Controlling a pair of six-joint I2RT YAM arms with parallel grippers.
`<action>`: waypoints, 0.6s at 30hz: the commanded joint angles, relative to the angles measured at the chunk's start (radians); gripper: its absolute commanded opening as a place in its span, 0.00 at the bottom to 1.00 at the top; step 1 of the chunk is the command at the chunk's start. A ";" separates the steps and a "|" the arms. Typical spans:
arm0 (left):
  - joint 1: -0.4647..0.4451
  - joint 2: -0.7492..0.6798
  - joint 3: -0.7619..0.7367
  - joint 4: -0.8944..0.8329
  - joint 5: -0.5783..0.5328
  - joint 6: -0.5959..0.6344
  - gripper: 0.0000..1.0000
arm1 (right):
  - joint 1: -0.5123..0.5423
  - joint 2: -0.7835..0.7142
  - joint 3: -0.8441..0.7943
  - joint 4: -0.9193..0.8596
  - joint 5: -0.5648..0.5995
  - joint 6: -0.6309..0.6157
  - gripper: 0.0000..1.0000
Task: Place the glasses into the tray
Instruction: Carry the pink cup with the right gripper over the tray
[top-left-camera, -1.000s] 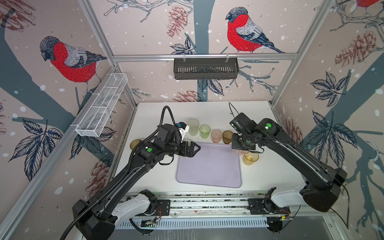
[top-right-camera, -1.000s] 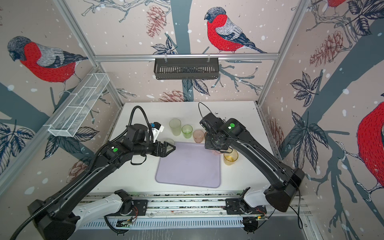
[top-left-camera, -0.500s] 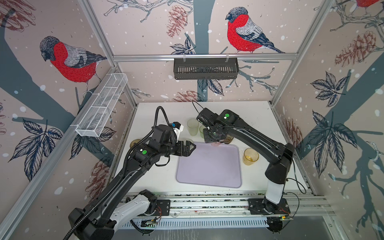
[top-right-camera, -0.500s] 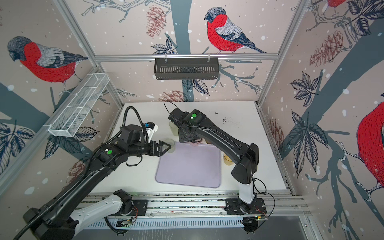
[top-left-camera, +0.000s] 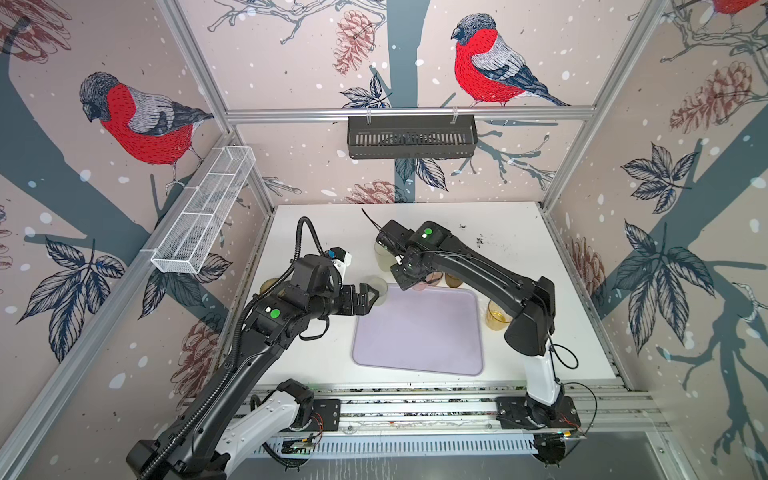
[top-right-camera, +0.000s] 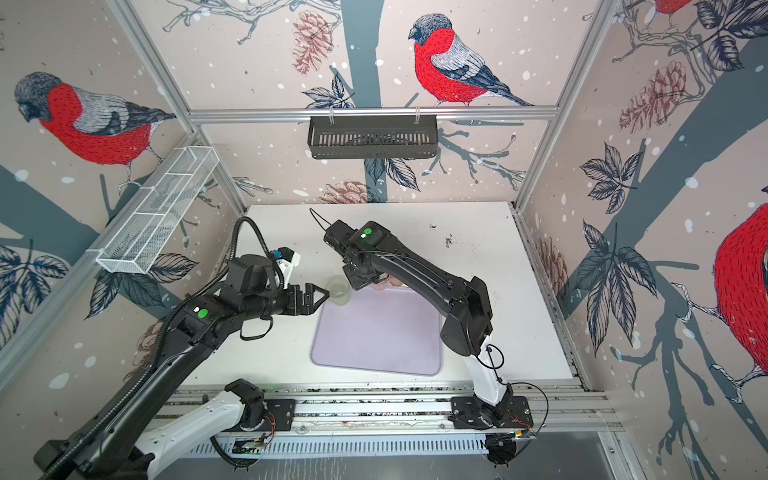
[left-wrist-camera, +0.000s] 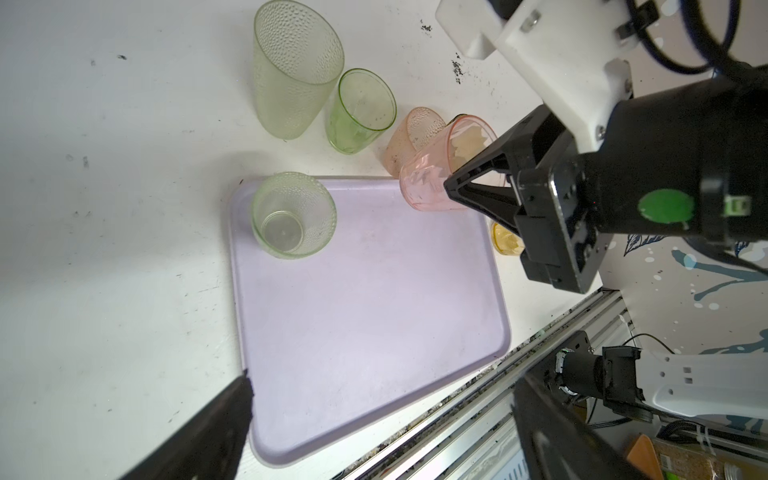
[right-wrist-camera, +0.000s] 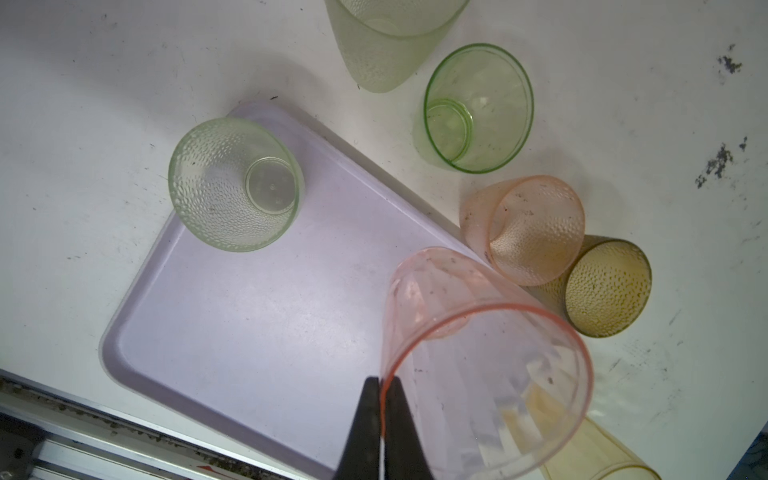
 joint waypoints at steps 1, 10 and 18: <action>0.004 -0.029 -0.022 -0.026 -0.033 -0.025 0.97 | -0.002 0.023 0.008 0.026 -0.026 -0.123 0.00; 0.005 -0.062 -0.032 -0.073 -0.075 -0.043 0.98 | -0.001 0.048 -0.056 0.104 -0.077 -0.224 0.00; 0.006 -0.060 -0.026 -0.107 -0.074 -0.050 0.98 | -0.008 0.104 -0.049 0.137 -0.100 -0.261 0.00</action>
